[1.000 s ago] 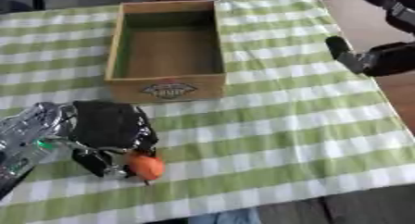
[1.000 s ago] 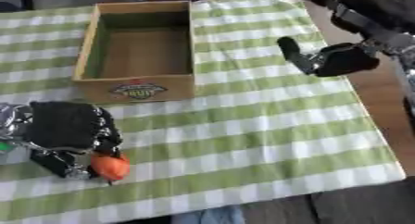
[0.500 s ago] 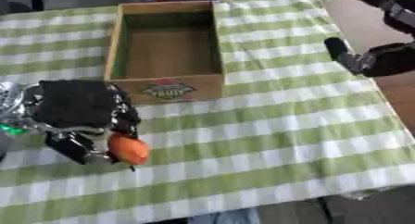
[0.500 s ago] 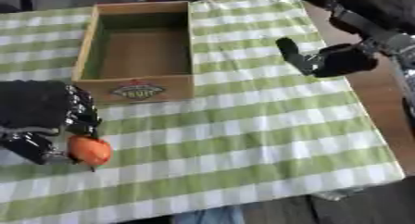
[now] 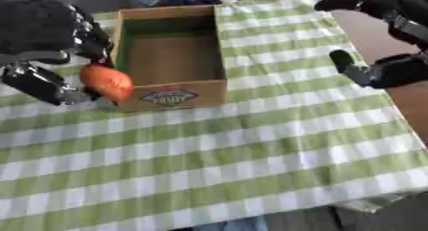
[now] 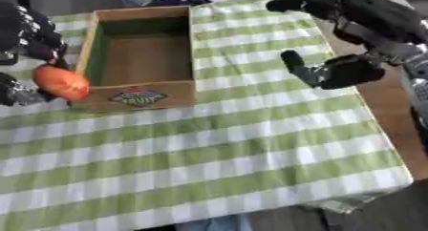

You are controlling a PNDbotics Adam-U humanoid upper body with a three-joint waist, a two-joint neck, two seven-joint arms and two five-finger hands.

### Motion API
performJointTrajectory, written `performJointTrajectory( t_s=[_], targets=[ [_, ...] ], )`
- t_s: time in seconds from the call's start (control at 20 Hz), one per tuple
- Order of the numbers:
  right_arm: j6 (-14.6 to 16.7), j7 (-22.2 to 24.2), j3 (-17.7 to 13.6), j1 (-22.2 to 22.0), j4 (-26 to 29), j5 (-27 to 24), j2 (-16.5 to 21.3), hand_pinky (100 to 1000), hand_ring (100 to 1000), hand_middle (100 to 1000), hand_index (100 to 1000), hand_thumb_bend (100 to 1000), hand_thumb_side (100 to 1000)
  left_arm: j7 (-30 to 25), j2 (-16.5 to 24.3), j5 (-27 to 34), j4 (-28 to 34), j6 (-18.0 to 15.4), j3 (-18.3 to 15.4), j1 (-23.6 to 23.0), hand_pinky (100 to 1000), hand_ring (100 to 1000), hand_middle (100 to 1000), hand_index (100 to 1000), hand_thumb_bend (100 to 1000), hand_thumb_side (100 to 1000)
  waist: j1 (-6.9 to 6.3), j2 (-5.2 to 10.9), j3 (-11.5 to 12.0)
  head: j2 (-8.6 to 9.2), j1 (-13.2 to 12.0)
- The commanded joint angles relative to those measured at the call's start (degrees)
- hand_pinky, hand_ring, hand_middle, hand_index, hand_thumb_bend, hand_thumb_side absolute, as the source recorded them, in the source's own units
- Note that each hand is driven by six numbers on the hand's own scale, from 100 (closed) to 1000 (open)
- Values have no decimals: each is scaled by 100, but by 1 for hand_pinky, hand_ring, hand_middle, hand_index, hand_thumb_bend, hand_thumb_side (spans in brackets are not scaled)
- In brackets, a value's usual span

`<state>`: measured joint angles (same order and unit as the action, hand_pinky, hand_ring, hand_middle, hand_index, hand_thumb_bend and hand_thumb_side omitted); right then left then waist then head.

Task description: Pick up objects on the table and place them in the box.

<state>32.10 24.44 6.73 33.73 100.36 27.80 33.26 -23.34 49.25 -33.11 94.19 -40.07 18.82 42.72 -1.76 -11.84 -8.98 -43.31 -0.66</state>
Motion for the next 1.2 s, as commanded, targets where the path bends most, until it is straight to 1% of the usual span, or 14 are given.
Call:
performJointTrajectory(
  t_s=[0.05, 0.35, 0.55, 0.65, 0.7, 0.8, 0.85, 0.9, 0.95, 1.0, 1.05, 1.1, 1.2],
  targets=[
    [15, 43, -18, 86, 80, -76, 103, 793, 818, 823, 966, 100, 424, -419, -160, -125, -455, -436, -127, 323, 504, 453, 430, 593, 100, 256, -4, 103, -22, 6, -52],
    [37, 120, 42, 122, 87, -146, 54, 793, 818, 821, 966, 100, 447, -325, -780, -802, -1686, -480, -262, 871, 514, 461, 440, 605, 100, 263, -19, 64, -154, 38, -136],
    [48, 164, 74, 133, 85, -191, 15, 792, 818, 820, 966, 100, 464, -167, -1157, -1427, -2466, -440, -421, 1091, 529, 477, 462, 630, 100, 274, -15, 29, -233, 36, -162],
    [49, 180, 80, 137, 82, -205, 6, 792, 818, 820, 966, 100, 469, -39, -1310, -1737, -2775, -409, -490, 1170, 537, 484, 470, 638, 122, 280, -14, 14, -270, 35, -177],
    [49, 184, 84, 138, 80, -212, -4, 792, 818, 820, 966, 100, 478, 28, -1374, -1908, -2898, -389, -513, 1204, 556, 501, 488, 653, 170, 297, -12, 6, -286, 33, -182],
    [52, 198, 96, 140, 78, -229, -23, 792, 818, 819, 966, 100, 486, 134, -1486, -2270, -3098, -360, -528, 1249, 578, 524, 511, 671, 209, 318, -11, -9, -311, 33, -194],
    [53, 206, 98, 140, 75, -233, -29, 792, 817, 819, 966, 100, 486, 187, -1532, -2438, -3172, -352, -528, 1262, 581, 528, 515, 674, 215, 321, -11, -15, -320, 32, -198],
    [53, 212, 99, 140, 74, -236, -33, 792, 817, 819, 966, 100, 487, 243, -1571, -2612, -3231, -326, -530, 1269, 633, 594, 585, 729, 286, 360, -13, -21, -329, 33, -201],
    [53, 215, 97, 140, 73, -239, -39, 792, 817, 819, 966, 100, 485, 333, -1609, -2785, -3264, -283, -534, 1270, 660, 633, 618, 751, 295, 365, -15, -26, -338, 34, -202],
    [52, 217, 95, 140, 73, -242, -43, 792, 817, 819, 966, 100, 488, 462, -1635, -2950, -3281, -234, -535, 1263, 708, 717, 705, 813, 386, 418, -14, -31, -345, 39, -198],
    [52, 219, 94, 140, 73, -242, -43, 792, 817, 819, 966, 100, 488, 601, -1649, -3089, -3291, -175, -532, 1250, 716, 735, 728, 830, 414, 434, -14, -34, -350, 44, -195],
    [51, 220, 91, 138, 71, -240, -42, 792, 817, 819, 966, 100, 487, 750, -1655, -3204, -3290, -116, -529, 1240, 729, 760, 759, 856, 503, 478, -15, -37, -354, 47, -194],
    [47, 215, 82, 134, 69, -236, -38, 792, 817, 819, 966, 100, 487, 1078, -1637, -3347, -3251, -17, -525, 1218, 734, 773, 781, 877, 555, 491, -18, -38, -356, 47, -189]
  ],
)
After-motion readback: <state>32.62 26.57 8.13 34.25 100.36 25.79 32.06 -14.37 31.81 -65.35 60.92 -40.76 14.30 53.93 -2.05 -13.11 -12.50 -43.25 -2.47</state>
